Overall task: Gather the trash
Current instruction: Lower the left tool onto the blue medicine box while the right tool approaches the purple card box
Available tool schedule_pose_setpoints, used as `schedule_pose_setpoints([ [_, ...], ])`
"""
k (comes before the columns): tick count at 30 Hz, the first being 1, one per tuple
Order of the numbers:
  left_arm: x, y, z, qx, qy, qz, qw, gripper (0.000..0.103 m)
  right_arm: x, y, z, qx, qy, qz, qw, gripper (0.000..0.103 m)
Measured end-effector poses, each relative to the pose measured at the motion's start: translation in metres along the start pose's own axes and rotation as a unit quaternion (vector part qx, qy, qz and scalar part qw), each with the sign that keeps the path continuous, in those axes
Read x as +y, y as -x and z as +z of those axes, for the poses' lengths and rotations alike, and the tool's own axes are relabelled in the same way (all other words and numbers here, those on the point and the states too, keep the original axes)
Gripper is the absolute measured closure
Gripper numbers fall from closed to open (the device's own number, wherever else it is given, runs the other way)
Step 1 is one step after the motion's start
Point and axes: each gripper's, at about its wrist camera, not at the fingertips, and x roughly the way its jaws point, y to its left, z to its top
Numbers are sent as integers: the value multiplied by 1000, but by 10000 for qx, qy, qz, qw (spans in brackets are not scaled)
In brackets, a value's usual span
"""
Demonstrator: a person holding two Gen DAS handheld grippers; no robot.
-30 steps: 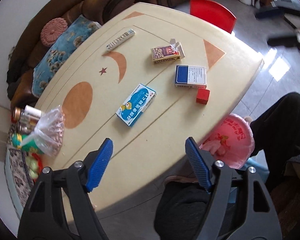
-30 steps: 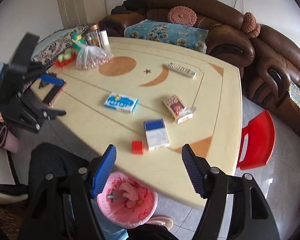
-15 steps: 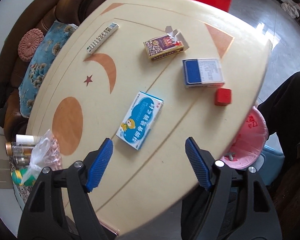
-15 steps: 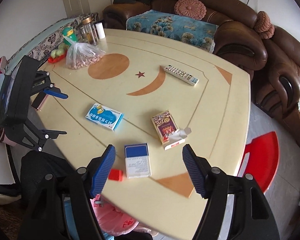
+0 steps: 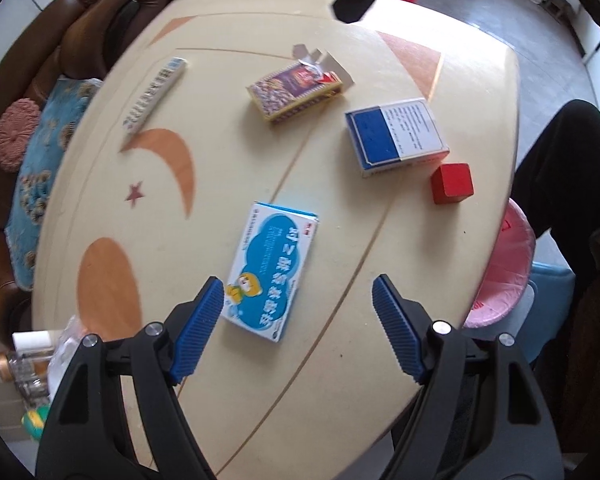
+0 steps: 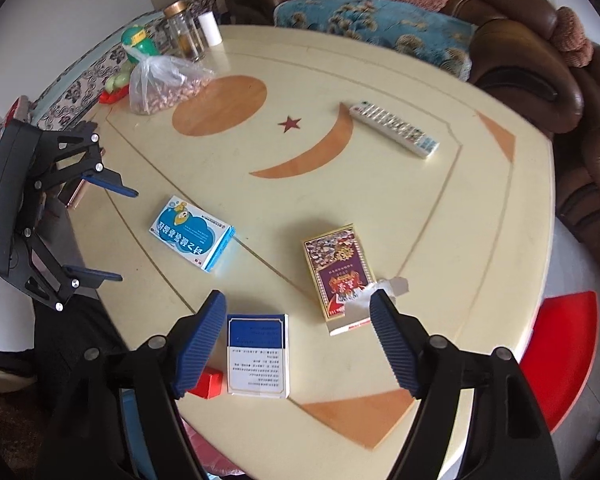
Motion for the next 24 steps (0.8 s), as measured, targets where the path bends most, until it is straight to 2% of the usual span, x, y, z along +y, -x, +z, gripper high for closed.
schedule_pose_setpoints([
  [9,15,-25,7,-2,-122,-550,9984,28,-12,-42,21,401,382,282,9981,30],
  [15,21,-42,10,114,-282,-607,9977,27,-18,-75,25,692,534,317,9957,30],
  [24,30,-66,11,275,-292,-821,9958,27,-28,-99,25,886,571,445,9934,30],
])
